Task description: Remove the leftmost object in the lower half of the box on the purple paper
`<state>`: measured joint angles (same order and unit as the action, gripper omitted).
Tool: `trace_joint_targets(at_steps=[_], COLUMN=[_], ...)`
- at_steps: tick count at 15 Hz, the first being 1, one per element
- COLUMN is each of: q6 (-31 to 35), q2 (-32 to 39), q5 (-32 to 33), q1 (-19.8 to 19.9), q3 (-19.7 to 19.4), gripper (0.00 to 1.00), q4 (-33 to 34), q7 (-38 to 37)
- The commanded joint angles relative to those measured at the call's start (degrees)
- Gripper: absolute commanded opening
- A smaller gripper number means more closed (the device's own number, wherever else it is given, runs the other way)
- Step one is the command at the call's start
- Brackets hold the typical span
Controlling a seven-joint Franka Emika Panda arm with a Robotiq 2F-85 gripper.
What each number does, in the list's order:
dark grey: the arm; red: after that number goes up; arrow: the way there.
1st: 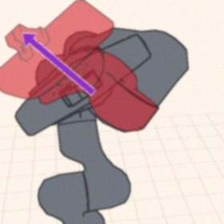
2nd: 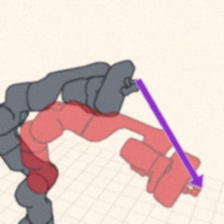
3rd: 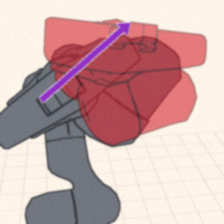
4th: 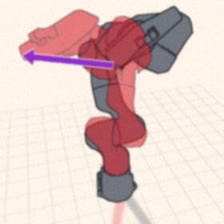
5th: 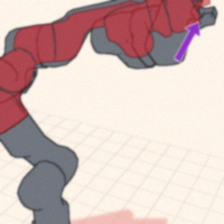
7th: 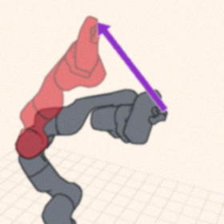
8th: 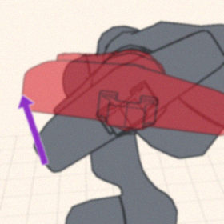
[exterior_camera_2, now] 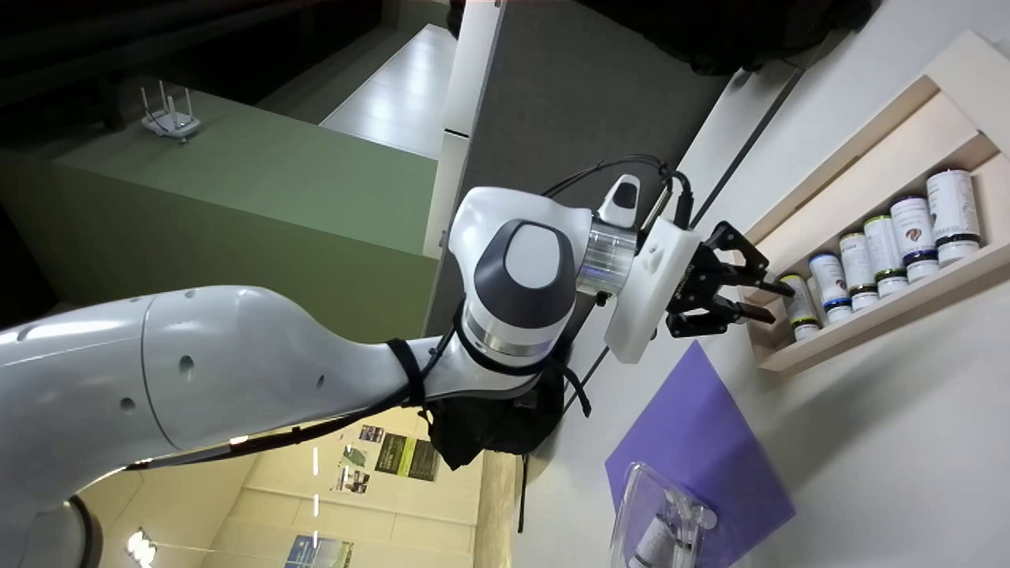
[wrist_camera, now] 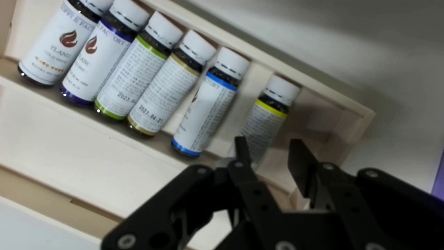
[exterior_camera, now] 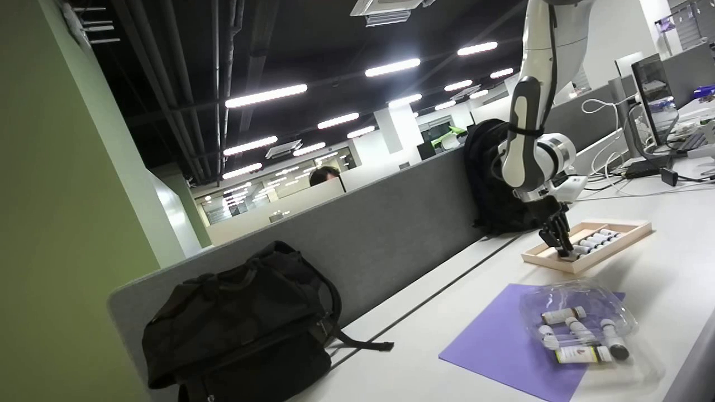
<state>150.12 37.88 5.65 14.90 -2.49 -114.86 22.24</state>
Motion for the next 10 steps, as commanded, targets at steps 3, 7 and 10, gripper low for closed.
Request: trace_joint_targets(at_steps=[3,7,10], q6=[0.99,2.57,2.97], q2=[1.75,3.43,3.67], q5=[-0.24,-0.63,-0.48], q1=[1.06,2.03,2.34], q3=[0.35,1.08,1.3], gripper=[0.87,1.0,0.75], q4=[1.47,2.03,2.1], q7=[0.55,1.17,1.36])
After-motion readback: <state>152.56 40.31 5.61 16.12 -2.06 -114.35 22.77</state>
